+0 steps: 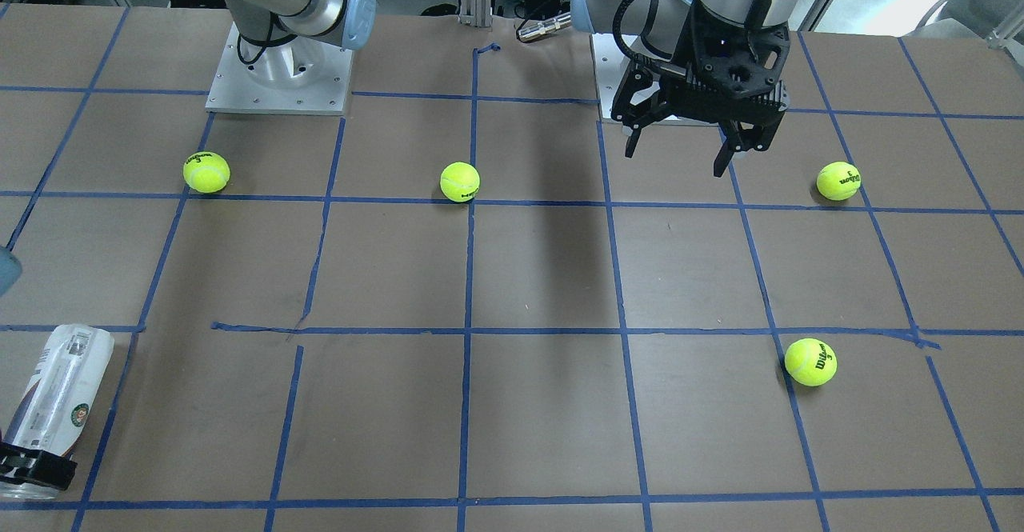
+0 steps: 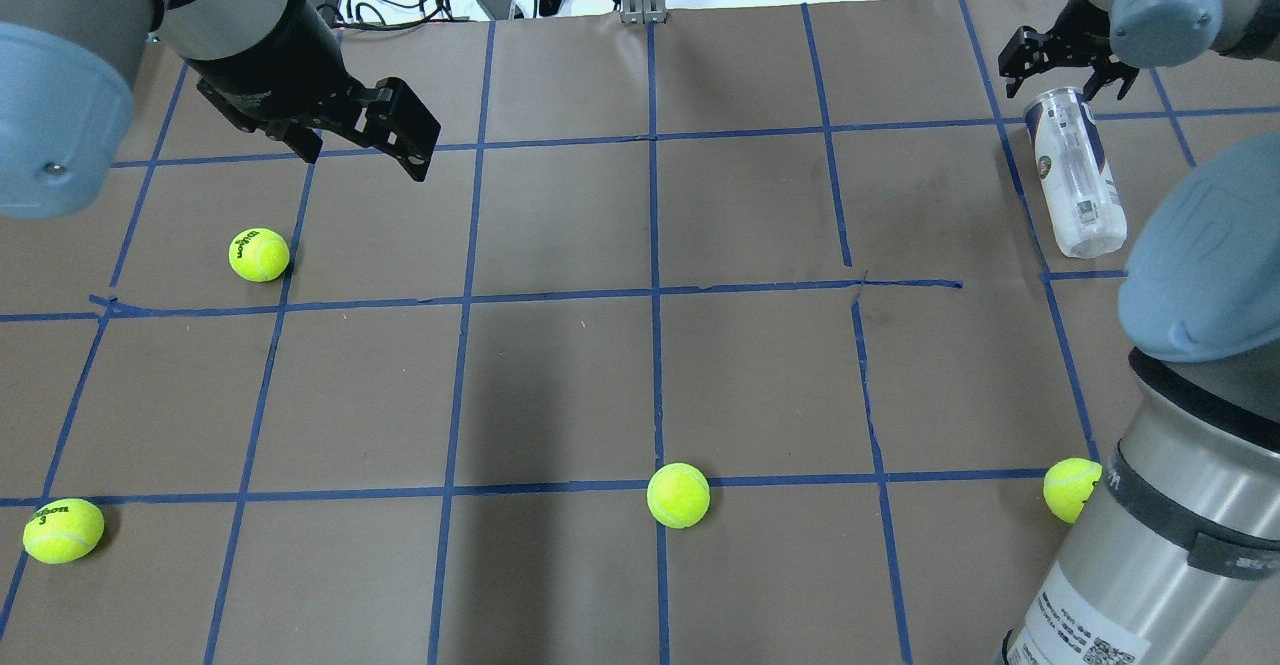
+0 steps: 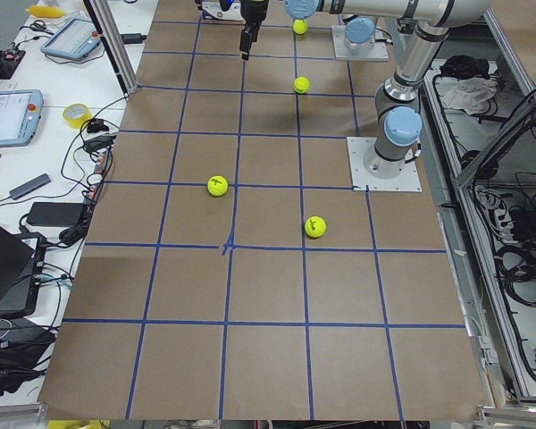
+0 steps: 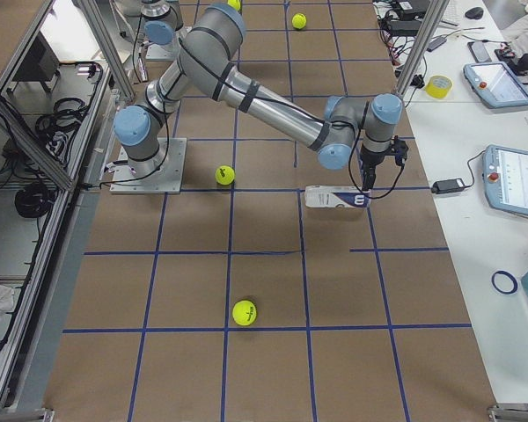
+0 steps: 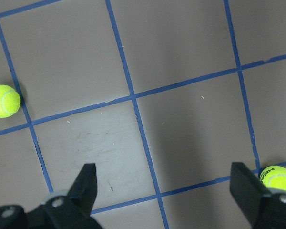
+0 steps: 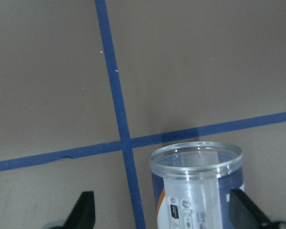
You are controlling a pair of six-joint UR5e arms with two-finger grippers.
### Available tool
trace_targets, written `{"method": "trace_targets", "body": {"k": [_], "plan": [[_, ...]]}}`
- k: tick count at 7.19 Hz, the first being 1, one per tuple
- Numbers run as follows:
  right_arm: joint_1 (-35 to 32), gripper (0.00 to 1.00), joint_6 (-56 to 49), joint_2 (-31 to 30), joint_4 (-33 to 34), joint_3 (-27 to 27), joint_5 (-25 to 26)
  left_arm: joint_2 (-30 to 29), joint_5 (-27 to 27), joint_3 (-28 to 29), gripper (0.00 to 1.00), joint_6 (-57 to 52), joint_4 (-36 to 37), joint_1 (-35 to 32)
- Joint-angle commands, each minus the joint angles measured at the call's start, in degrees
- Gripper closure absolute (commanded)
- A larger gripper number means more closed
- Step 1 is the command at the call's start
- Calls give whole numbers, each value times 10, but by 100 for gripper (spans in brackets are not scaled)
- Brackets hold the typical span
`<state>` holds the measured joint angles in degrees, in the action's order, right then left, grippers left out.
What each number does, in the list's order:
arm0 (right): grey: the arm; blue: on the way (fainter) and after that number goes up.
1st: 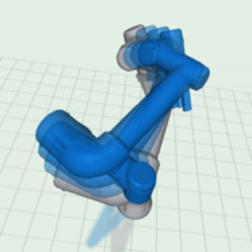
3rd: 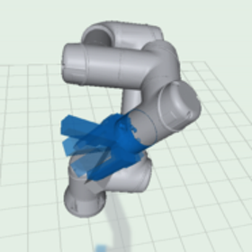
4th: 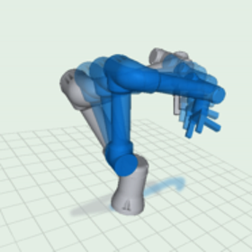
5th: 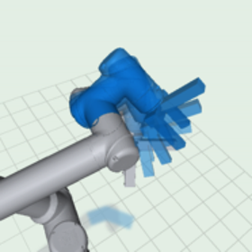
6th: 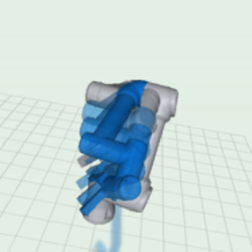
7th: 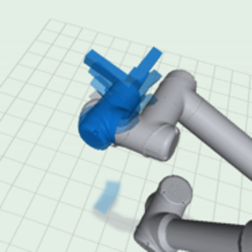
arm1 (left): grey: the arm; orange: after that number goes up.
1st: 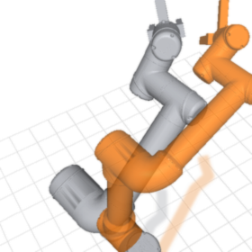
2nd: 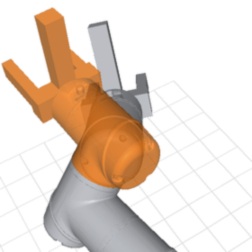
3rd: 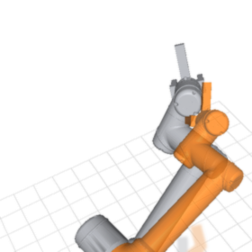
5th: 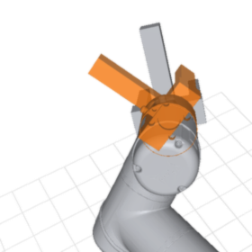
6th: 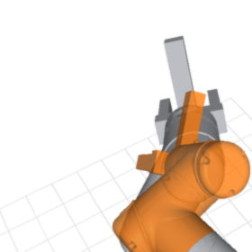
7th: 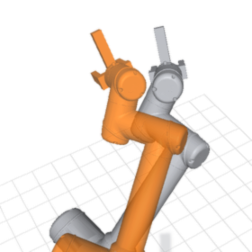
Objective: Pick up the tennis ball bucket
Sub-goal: 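Close the right gripper around the rim of the tennis can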
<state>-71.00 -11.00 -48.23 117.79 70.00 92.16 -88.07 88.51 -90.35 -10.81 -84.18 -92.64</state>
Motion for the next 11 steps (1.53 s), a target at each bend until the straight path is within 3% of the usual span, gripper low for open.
{"method": "trace_targets", "body": {"k": [1, 9, 11], "plan": [[1, 0, -35, 16, 9, -3, 5, 0, 0, 0, 0, 0, 1, 0], [20, 0, -75, 27, 8, 7, 26, 0, 0, 0, 0, 0, 0, -1], [20, 0, -127, 27, 5, 7, 22, 0, 0, 0, 0, 0, 1, 0]]}}
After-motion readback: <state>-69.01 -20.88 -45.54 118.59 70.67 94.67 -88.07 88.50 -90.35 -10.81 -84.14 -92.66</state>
